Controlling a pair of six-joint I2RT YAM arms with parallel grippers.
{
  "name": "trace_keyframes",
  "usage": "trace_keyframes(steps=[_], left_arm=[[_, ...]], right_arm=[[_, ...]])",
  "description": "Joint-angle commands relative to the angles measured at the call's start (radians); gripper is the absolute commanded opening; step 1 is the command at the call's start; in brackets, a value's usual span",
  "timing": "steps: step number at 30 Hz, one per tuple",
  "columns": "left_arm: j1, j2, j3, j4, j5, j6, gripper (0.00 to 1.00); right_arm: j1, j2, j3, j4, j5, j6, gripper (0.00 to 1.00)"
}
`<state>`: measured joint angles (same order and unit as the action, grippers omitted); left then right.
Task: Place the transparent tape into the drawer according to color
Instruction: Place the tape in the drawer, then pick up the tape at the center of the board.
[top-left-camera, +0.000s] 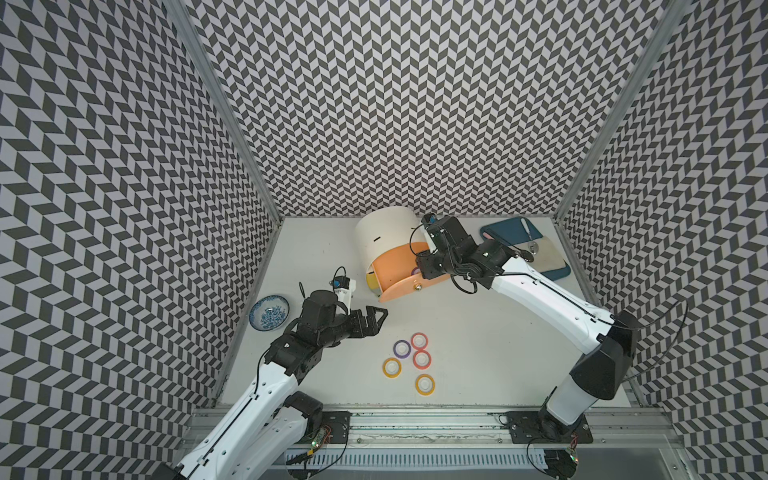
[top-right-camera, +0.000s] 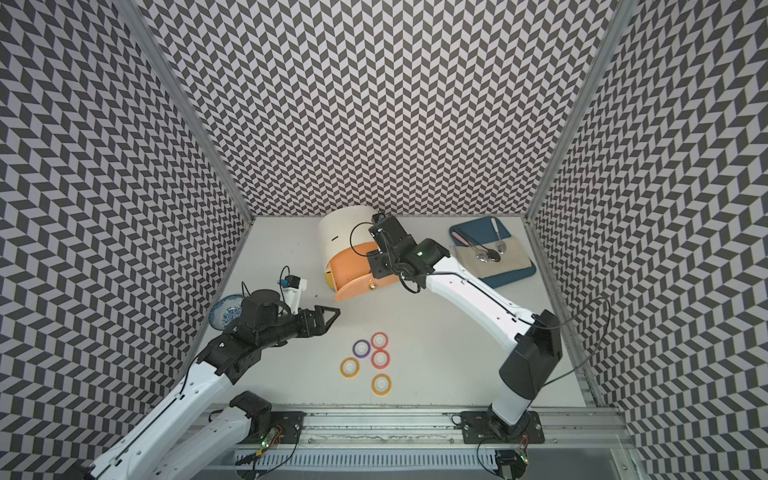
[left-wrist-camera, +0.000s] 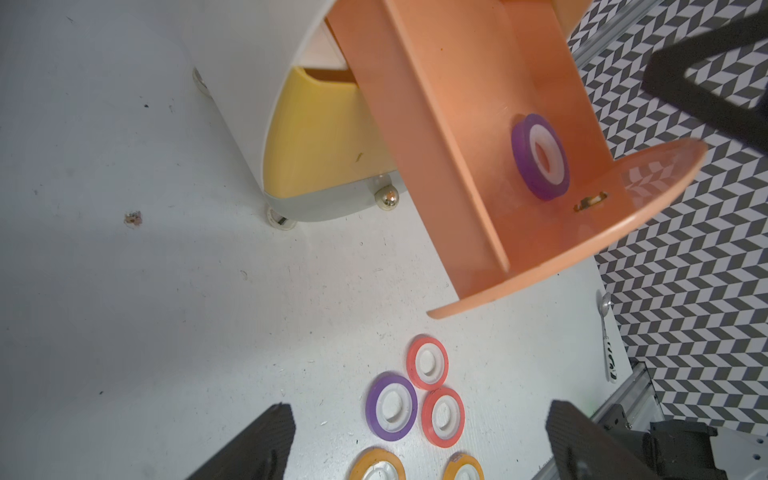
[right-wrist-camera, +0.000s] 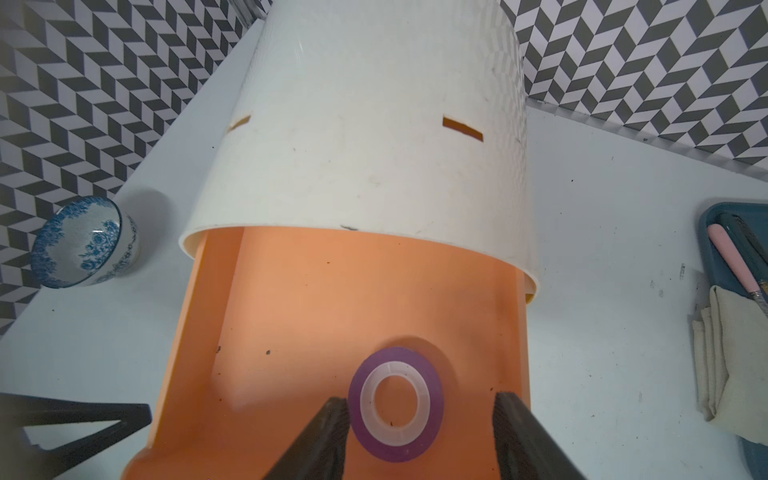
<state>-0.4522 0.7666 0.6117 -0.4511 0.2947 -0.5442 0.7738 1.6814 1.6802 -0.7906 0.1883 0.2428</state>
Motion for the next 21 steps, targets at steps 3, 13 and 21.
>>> trace_keyframes(steps=[3,13,21], left_arm=[[-0.088,0.006,0.008,-0.035,-0.079,-0.017,1.00],[-0.302,0.097,0.017,-0.081,-0.241,-0.071,0.99],[-0.421,0.240,0.039,-0.090,-0.368,-0.093,0.96]], right_arm=[[-0.007,-0.067,0.012,0.045,0.021,-0.005,0.68],[-0.017,-0.237,-0.160,0.030,-0.011,0.017,0.95],[-0.027,-0.360,-0.264,0.022,-0.006,0.041,1.00]])
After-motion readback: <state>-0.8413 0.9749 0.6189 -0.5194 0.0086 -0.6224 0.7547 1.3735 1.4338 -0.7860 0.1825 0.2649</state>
